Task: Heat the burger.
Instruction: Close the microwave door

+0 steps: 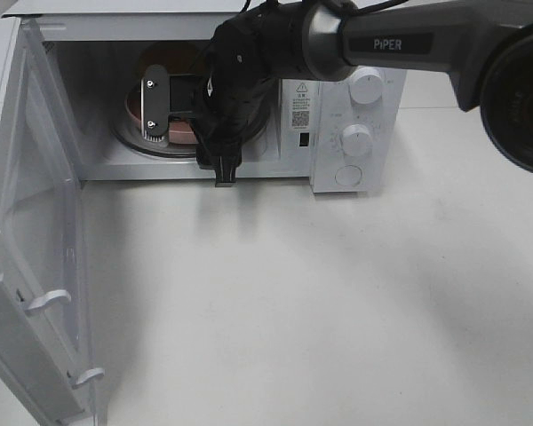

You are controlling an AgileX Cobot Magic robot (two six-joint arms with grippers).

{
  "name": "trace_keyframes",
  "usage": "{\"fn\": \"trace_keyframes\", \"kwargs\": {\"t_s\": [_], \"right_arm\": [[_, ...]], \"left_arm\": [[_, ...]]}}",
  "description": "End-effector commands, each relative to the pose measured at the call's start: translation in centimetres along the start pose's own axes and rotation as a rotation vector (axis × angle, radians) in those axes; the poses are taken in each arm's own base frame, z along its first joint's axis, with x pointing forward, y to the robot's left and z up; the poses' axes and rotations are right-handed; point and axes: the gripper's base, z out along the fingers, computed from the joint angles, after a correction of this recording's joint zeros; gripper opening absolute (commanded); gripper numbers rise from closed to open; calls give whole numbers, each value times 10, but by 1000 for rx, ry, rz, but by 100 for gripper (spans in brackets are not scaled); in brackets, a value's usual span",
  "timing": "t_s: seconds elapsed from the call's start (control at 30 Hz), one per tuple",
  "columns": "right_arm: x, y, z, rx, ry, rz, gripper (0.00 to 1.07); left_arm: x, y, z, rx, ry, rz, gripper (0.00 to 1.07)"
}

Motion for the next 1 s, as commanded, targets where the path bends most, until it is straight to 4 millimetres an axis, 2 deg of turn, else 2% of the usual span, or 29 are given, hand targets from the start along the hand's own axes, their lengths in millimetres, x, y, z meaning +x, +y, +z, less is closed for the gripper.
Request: {"fn": "trace_keyframes", "kwargs": {"t_s": [0.03,0.1,0.4,0.6,0.77,1.0], "right_arm": [[-3,-1,-10,24,-18,-4,71],[-2,1,-18,56,-42,-5,76],[8,19,-35,94,-75,8,76],[16,30,-54,134,-91,92,76],[23,43,-80,164,-131,181,76],[34,60,-98,136,-129,274,76]], "left_arm": [[1,0,0,5,2,0,100],[1,0,0,5,2,0,100],[1,0,0,5,2,0,100],[1,0,0,5,2,0,100],[1,0,0,5,2,0,100],[1,0,0,5,2,0,100]]}}
